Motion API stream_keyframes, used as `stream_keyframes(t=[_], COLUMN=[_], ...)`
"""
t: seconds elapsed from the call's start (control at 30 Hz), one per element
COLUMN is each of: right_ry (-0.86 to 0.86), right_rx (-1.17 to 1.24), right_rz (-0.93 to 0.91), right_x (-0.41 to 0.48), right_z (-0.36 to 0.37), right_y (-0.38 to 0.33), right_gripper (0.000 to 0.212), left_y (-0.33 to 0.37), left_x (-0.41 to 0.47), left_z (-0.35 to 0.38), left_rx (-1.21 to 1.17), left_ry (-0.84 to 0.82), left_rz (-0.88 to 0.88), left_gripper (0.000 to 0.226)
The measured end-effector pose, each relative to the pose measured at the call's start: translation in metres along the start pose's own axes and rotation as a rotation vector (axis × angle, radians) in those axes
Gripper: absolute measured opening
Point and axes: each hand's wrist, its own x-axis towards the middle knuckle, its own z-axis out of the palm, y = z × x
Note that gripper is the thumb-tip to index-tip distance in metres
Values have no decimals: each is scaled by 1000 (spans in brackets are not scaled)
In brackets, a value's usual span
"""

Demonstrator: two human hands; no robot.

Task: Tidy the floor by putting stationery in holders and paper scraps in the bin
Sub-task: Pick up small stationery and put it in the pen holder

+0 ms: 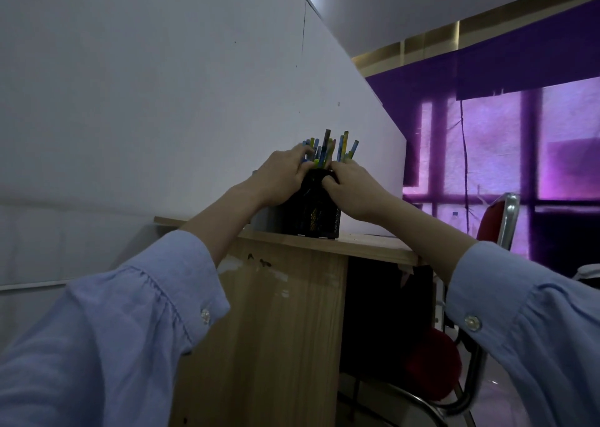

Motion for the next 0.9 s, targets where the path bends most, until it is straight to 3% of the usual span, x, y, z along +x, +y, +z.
stream_keyframes(t=[0.17, 0.4, 0.57, 0.9], right_ry=[39, 15, 26, 8], right_rx=[104, -39, 18, -8], right_rz=[-49, -58, -39, 4], right_x=[-4, -4, -4, -8], right_z=[2, 2, 3, 4], right_y=[0, 1, 1, 1], right_gripper=[34, 16, 8, 42], left_y=[-7, -9, -12, -19], left_x=[1, -4, -3, -3], left_z=[0, 3, 0, -3], left_rx=[-44, -29, -35, -89], left_ry=[40, 23, 28, 44], left_rz=[-34, -48, -17, -35], left_gripper=[26, 19, 25, 30])
